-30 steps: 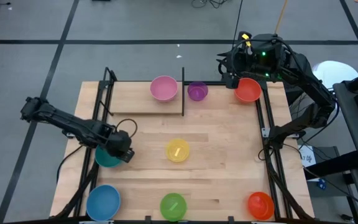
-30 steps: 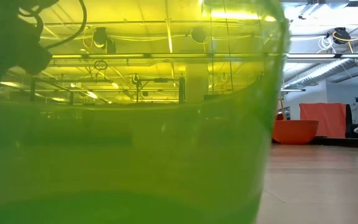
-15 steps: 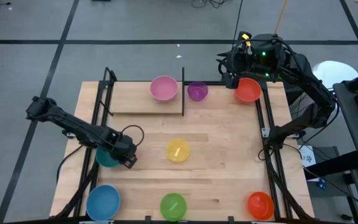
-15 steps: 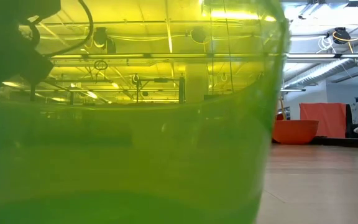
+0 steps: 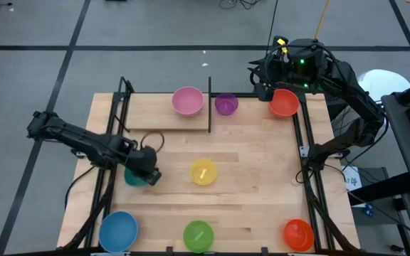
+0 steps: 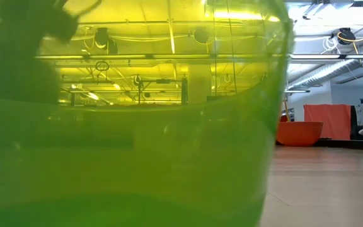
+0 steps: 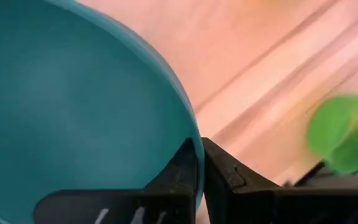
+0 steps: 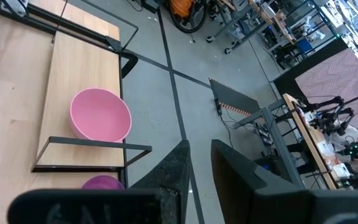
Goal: Place and stack bowls onto a shelf
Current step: Stack the big green bowl into the pink bowl on the shelf
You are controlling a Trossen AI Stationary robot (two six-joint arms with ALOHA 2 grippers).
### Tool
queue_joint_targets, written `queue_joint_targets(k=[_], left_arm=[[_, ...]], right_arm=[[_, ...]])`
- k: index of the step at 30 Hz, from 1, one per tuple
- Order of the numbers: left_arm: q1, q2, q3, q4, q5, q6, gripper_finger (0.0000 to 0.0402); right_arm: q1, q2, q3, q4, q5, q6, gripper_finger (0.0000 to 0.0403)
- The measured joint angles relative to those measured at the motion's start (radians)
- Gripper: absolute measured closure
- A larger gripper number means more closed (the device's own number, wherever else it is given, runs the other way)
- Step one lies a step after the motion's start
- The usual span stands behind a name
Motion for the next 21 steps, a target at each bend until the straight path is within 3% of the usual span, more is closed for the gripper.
queue_joint_targets(k=[4, 8, 13, 21], left_arm=[[0.079, 0.012, 0.179, -0.112, -0.123, 0.147, 0.0394], [0.182, 0.062, 0.359, -0.257, -0.183, 0.314, 0.0394], [0.334, 0.174, 0.57, -0.384, -0.207, 0.58, 0.0394], [0.57, 0.348, 0.843, -0.437, -0.201, 0.937, 0.0394]], right_arm=[[0.0, 0.0, 0.0, 0.0, 0.0, -0.001, 0.0342], [0.0, 0.0, 0.0, 0.0, 0.0, 0.0, 0.0342], [0.0, 0.0, 0.0, 0.0, 0.0, 0.0, 0.0342], [0.0, 0.0, 0.0, 0.0, 0.0, 0.0, 0.0342]])
